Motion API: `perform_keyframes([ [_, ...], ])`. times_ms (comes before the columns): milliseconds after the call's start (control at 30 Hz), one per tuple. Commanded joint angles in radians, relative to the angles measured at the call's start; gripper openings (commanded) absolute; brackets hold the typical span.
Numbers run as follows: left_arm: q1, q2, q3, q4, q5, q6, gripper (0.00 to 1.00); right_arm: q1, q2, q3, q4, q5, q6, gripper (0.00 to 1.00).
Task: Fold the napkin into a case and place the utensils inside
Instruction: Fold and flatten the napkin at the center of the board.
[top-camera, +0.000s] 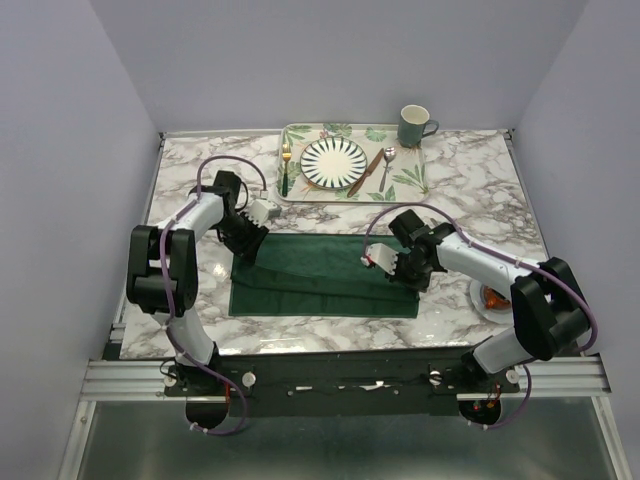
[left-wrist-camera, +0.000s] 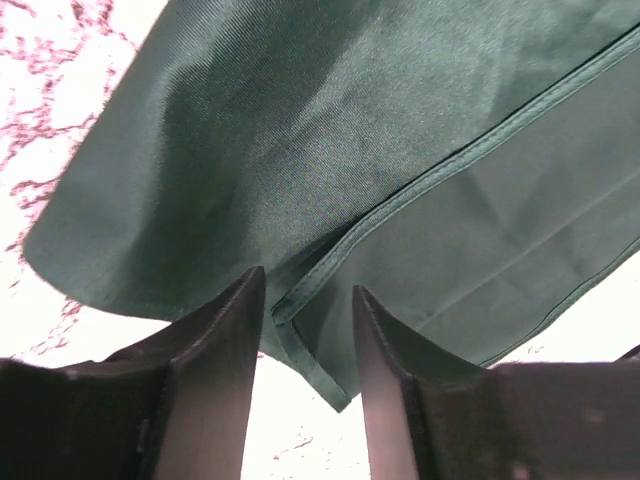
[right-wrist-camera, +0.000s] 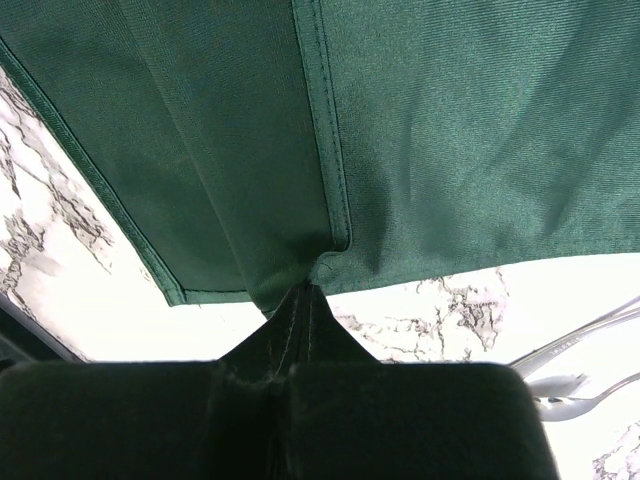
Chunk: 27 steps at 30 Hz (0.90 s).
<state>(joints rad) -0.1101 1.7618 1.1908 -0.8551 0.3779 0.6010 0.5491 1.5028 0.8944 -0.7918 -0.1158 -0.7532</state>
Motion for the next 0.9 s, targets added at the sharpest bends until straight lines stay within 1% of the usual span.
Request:
perform_keyframes([
  [0, -0.011, 0.015, -0.003, -0.015, -0.025, 0.006, 0.39, 0.008, -0.015, -0.018, 0.022, 0.028, -0.017, 0.01],
  [67, -0.014, -0.002, -0.017, -0.016, -0.019, 0.014, 0.29, 0.009, -0.016, -0.02, 0.023, 0.03, -0.017, 0.01],
  [100, -0.014, -0.011, -0.023, -0.016, -0.008, 0.028, 0.2, 0.008, -0.015, -0.02, 0.023, 0.03, -0.017, 0.01],
  [200, -0.014, -0.068, -0.054, -0.021, 0.01, 0.057, 0.06, 0.008, -0.023, -0.023, 0.023, 0.033, -0.017, 0.01],
  [300, -0.014, -0.136, -0.103, -0.027, 0.029, 0.115, 0.02, 0.008, -0.038, -0.037, 0.029, 0.038, -0.021, 0.01],
  [500, -0.014, -0.274, -0.259, 0.014, 0.013, 0.249, 0.01, 0.009, -0.067, -0.077, 0.058, 0.053, -0.038, 0.01],
  [667, -0.014, -0.366, -0.373, 0.047, 0.015, 0.336, 0.06, 0.018, -0.096, -0.118, 0.088, 0.059, -0.057, 0.02],
  [733, -0.014, -0.393, -0.411, 0.059, 0.004, 0.373, 0.13, 0.026, -0.104, -0.13, 0.089, 0.059, -0.061, 0.08],
  [767, -0.014, -0.404, -0.425, 0.062, 0.004, 0.387, 0.15, 0.029, -0.113, -0.132, 0.088, 0.058, -0.063, 0.15],
  [800, -0.014, -0.418, -0.436, 0.062, 0.006, 0.396, 0.21, 0.032, -0.118, -0.133, 0.083, 0.056, -0.064, 0.19],
  [833, -0.014, -0.447, -0.457, 0.068, 0.007, 0.416, 0.23, 0.038, -0.125, -0.135, 0.082, 0.051, -0.064, 0.24],
  [867, -0.014, -0.464, -0.468, 0.068, 0.012, 0.425, 0.24, 0.038, -0.134, -0.138, 0.078, 0.044, -0.063, 0.36],
])
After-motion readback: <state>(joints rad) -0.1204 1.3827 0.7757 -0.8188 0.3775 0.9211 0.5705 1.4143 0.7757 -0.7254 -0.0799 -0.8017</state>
